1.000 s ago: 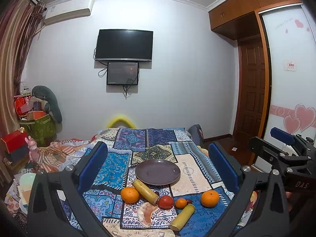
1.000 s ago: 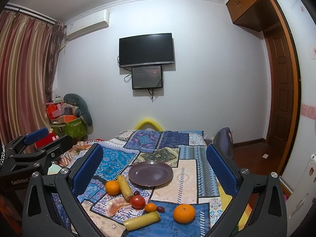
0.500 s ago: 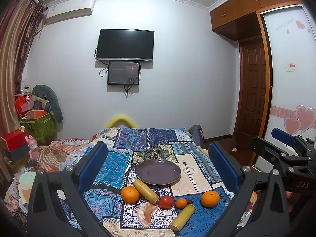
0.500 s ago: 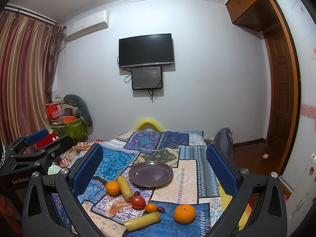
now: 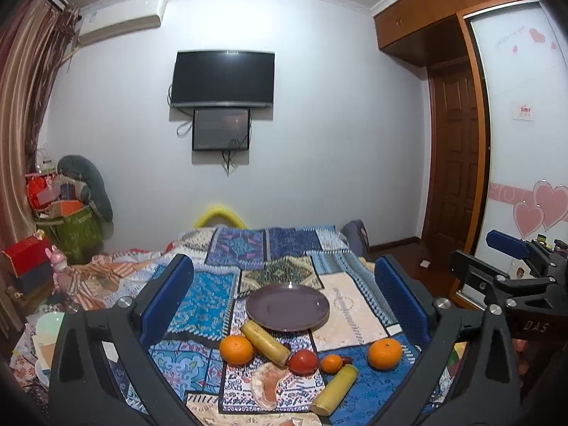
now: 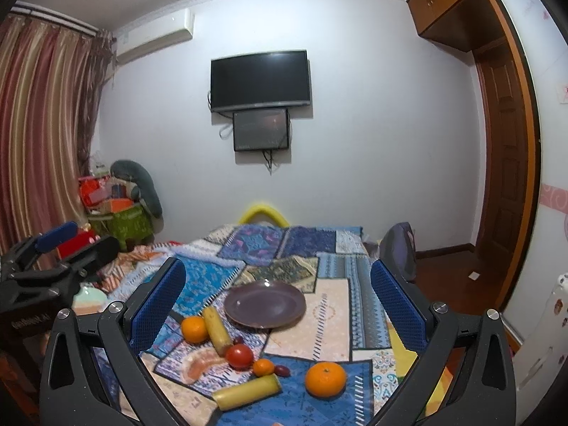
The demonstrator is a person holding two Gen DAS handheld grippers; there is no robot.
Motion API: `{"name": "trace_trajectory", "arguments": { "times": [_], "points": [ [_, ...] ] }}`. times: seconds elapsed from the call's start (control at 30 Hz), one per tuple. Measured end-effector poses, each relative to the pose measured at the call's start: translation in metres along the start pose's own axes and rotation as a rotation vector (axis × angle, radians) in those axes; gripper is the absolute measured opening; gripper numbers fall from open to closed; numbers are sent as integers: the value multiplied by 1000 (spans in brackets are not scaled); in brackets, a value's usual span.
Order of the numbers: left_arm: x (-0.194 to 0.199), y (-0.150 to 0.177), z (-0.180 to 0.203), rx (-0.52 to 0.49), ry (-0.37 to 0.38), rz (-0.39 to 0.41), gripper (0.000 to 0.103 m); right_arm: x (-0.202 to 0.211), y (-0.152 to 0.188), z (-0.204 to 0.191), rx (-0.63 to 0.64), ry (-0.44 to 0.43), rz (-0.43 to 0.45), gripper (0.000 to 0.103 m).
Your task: Organize fruits
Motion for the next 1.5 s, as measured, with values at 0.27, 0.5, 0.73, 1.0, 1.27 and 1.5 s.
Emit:
{"name": "trace_trajectory", "arguments": {
  "times": [0.27,0.5,0.73,1.0,1.27,1.5],
  "points": [
    [-37,23,-38,108,-21,-155,103,-29,32,22,24,56,-143,103],
    [-79,54,-71,152,-58,-309,78,-45,54,47,6,79,-239,100],
    [-114,79,-83,110,-32,-425,60,-67,79,61,1,70,-368,74],
    [-150,114,-100,69,5,-603,48,-90,103,68,-60,3,-462,60],
    [-180,147,-96,55,24,-734,55,-119,136,70,-99,-27,-602,61],
    [-202,168,-93,57,46,-797,62,-134,157,73,-117,-21,-675,74]
  ]
}}
Point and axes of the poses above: each gripper's, at about its wrist camera, not at the fingertips, and x roughly against the way its jaws point, z to its right, y to its underside, the point moved 3 cm from there along -x, roughly the way its jaws point, and after that the axes turned 1 degree about x, right-handed, at the moved point
